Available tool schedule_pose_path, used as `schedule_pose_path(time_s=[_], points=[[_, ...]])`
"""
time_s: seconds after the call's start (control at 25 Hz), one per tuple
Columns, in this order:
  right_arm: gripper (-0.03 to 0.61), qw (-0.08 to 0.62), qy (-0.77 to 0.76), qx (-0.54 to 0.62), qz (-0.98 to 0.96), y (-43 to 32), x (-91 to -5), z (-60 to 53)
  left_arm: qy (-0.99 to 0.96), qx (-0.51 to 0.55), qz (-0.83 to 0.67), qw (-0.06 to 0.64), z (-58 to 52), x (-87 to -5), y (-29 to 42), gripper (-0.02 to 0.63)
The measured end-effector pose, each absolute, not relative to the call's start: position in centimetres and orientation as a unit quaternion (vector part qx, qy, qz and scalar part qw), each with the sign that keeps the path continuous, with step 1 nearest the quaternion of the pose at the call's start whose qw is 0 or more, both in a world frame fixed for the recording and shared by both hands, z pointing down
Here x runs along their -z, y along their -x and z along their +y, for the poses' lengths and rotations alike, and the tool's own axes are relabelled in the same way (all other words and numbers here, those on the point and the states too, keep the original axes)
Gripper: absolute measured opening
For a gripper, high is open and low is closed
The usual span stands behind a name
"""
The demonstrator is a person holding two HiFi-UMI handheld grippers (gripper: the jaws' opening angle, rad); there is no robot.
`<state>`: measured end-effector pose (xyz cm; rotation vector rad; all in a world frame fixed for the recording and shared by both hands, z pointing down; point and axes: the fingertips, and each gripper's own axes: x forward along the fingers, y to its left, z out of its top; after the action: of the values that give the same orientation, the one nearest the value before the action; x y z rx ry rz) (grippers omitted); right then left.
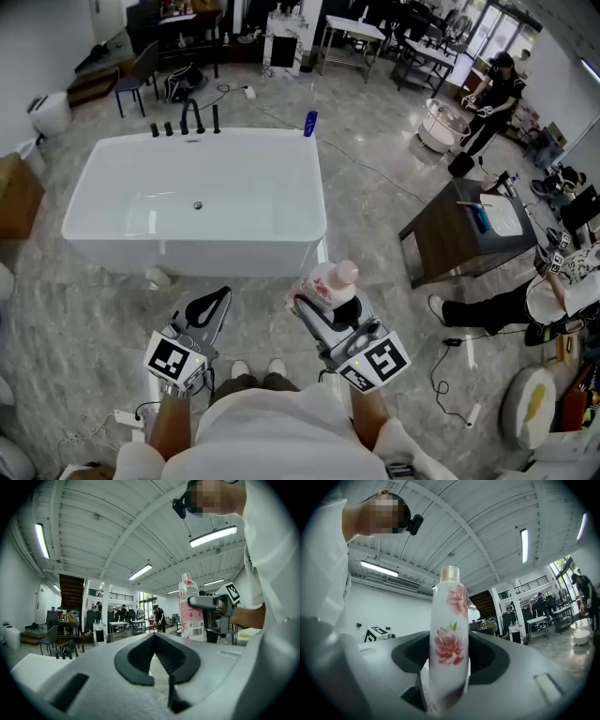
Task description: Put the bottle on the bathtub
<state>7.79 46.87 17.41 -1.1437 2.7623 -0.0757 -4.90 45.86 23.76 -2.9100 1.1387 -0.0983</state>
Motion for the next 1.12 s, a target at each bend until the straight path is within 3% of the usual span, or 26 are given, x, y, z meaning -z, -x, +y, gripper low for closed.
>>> schedule_pose_path(time_s=[1.12], points=[[0.236, 0.084, 0.384, 0.033, 0.919, -13.5, -19.7, 36.6, 0.922, 0.048, 0.385, -0.003, 35.6, -26.2, 1.4, 0.002]])
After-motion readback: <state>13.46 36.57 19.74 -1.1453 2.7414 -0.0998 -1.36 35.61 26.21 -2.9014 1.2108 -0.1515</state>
